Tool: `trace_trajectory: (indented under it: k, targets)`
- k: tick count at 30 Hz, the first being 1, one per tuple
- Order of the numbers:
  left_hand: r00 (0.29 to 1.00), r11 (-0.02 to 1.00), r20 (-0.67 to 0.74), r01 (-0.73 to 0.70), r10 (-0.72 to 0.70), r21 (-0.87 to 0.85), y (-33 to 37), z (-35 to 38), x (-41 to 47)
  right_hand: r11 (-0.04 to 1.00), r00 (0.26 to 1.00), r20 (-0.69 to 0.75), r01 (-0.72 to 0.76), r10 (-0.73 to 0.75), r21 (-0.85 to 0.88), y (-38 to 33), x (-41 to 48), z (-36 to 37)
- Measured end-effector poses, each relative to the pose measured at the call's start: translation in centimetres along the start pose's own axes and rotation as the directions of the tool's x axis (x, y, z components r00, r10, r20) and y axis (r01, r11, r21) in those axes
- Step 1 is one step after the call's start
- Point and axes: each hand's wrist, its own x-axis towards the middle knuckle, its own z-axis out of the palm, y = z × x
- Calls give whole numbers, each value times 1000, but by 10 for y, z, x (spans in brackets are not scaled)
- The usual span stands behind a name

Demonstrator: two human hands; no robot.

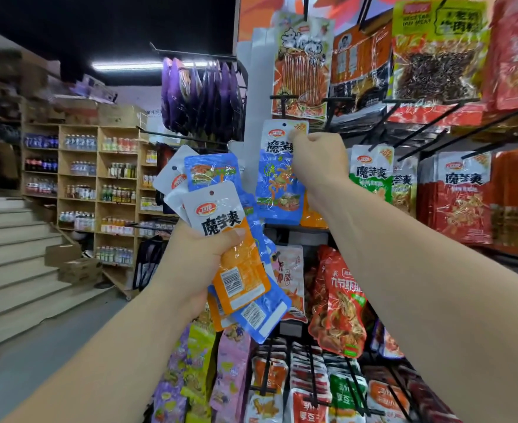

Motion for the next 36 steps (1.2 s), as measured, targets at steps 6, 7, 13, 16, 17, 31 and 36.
trace_trajectory:
  k: [6,7,13,16,17,31,36]
  targets:
    - [1000,1000,18,-7,7,-7,1,-1,-2,999,1000,11,28,-28,-30,0,-1,1]
    - [1000,1000,18,-6,6,-7,0,-2,-2,999,1000,9,26,-26,-36,1,0,1]
    - [1000,1000,15,-15,15,-8,-2,-7,-4,998,998,11,66,-66,-10,10,2,2]
    - [1000,1000,7,-11,11,-13,-3,-8,-4,994,994,-9,112,-112,-7,11,3,2]
    - [1000,1000,5,-10,10,-14,-2,-9,-3,993,993,-20,114,-115,-16,10,4,2]
    - [1000,998,2,-27,27,-49,6,-13,-6,985,996,-64,55,-66,-161,-12,18,3]
    - [999,998,27,-46,47,-37,8,-12,-7,982,994,-41,90,-98,-165,-7,19,1]
